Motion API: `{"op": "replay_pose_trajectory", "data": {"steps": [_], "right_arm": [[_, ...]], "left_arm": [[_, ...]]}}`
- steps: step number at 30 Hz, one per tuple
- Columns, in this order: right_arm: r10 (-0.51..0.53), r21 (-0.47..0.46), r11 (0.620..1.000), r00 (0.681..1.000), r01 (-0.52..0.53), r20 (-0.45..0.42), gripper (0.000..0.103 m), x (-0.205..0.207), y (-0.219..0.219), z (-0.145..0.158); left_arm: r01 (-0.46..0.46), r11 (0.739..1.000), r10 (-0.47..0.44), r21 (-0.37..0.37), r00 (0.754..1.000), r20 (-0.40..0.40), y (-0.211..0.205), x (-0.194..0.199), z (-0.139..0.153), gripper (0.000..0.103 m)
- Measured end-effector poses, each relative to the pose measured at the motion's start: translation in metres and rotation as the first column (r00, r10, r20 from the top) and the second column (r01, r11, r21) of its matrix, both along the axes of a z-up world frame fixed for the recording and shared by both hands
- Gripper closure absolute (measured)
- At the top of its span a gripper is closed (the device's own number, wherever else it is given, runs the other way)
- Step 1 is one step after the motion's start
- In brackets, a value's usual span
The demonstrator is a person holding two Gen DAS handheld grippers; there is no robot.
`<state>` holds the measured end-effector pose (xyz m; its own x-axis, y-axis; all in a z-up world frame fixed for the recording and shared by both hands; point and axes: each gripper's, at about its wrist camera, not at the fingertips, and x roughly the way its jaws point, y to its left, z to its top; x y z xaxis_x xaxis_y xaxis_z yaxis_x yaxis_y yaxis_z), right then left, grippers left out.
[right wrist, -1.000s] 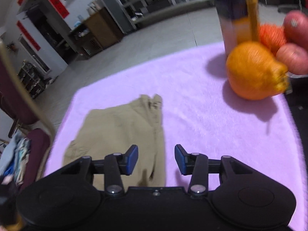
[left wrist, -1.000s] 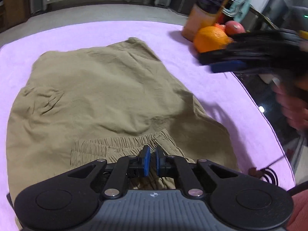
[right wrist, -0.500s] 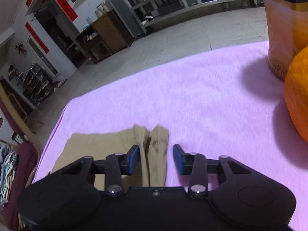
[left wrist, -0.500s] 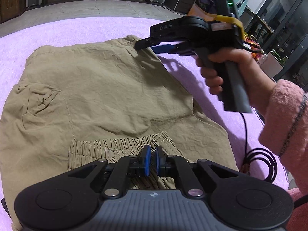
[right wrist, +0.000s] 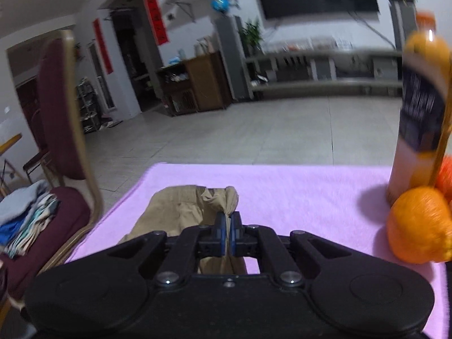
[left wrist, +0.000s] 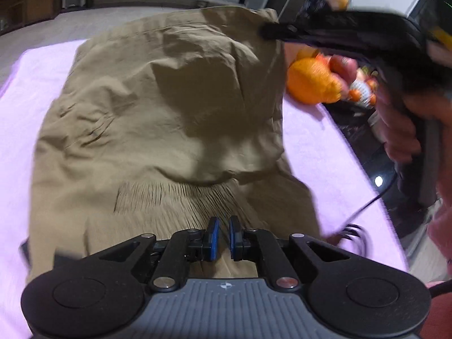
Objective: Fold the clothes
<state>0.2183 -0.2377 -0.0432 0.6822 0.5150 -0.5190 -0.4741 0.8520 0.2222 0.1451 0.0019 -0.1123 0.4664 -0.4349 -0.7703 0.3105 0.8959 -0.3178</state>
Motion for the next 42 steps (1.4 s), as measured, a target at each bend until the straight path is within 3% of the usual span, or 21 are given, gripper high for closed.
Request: {"op": "replay_pose_trajectory", "data": {"steps": [2, 5, 10, 12, 17, 19, 22, 24, 26, 28, 31, 33, 36, 38, 42], "right_arm": [[0.033, -0.053, 0.998, 0.998, -0.03, 0.051, 0.1, -0.035, 0.005, 0.018], [0.131, -0.178, 0.978, 0.984, -0.109, 0.119, 0.1, -0.091, 0.016, 0.021], [0.307, -0.393, 0.895, 0.932, -0.213, 0.195, 0.1, -0.185, 0.035, 0.024], [0.38, -0.505, 0.82, 0.916, -0.27, 0.128, 0.1, -0.213, 0.04, 0.002], [0.424, -0.632, 0.669, 0.899, -0.392, -0.109, 0.098, -0.249, 0.035, -0.035], [0.384, -0.593, 0.725, 0.92, -0.35, -0.074, 0.095, -0.251, 0.024, -0.019], [0.243, -0.433, 0.874, 0.97, -0.22, -0.002, 0.076, -0.236, 0.001, 0.017], [0.087, -0.238, 0.967, 0.996, -0.092, -0.031, 0.074, -0.221, -0.018, 0.038], [-0.03, -0.018, 0.999, 0.993, 0.029, -0.114, 0.072, -0.209, -0.04, 0.052], [-0.062, 0.193, 0.975, 0.971, 0.108, -0.232, 0.067, -0.209, -0.059, 0.051], [-0.043, 0.351, 0.916, 0.918, 0.194, -0.395, 0.062, -0.211, -0.072, 0.026], [-0.031, 0.382, 0.895, 0.887, 0.23, -0.46, 0.051, -0.207, -0.071, 0.002], [-0.056, 0.383, 0.875, 0.848, 0.295, -0.527, 0.051, -0.193, -0.066, -0.038], [-0.049, 0.418, 0.843, 0.823, 0.338, -0.566, 0.051, -0.187, -0.069, -0.061], [-0.058, 0.424, 0.811, 0.776, 0.403, -0.628, 0.051, -0.187, -0.077, -0.086]], "left_arm": [[-0.011, 1.0, 0.011, -0.003, 1.0, 0.029, 0.007, -0.032, 0.015, 0.096], [-0.008, 1.0, 0.006, 0.03, 0.997, 0.072, 0.014, -0.078, 0.031, 0.094], [0.015, 0.999, -0.016, 0.028, 0.998, 0.061, 0.017, -0.129, 0.03, 0.093], [0.039, 0.999, -0.041, 0.038, 0.998, 0.051, 0.013, -0.143, 0.027, 0.091], [0.064, 0.996, -0.065, 0.058, 0.997, 0.031, 0.009, -0.166, 0.022, 0.089], [0.051, 0.996, -0.055, 0.068, 0.997, 0.05, 0.011, -0.166, 0.025, 0.088], [0.003, 0.999, -0.008, 0.054, 0.996, 0.087, 0.024, -0.162, 0.036, 0.081], [-0.041, 0.999, 0.037, 0.036, 0.994, 0.102, 0.039, -0.158, 0.046, 0.078], [-0.078, 0.997, 0.077, 0.008, 0.991, 0.107, 0.06, -0.149, 0.055, 0.074], [-0.111, 0.994, 0.111, -0.007, 0.988, 0.109, 0.082, -0.143, 0.062, 0.07], [-0.196, 0.98, 0.197, -0.026, 0.978, 0.072, 0.113, -0.132, 0.056, 0.064], [-0.259, 0.965, 0.26, -0.047, 0.965, 0.026, 0.133, -0.122, 0.048, 0.061], [-0.358, 0.927, 0.347, -0.111, 0.932, -0.11, 0.156, -0.096, 0.022, 0.061], [-0.395, 0.91, 0.371, -0.126, 0.912, -0.175, 0.159, -0.082, 0.009, 0.061], [-0.401, 0.91, 0.38, -0.104, 0.908, -0.174, 0.152, -0.069, 0.0, 0.055]]}}
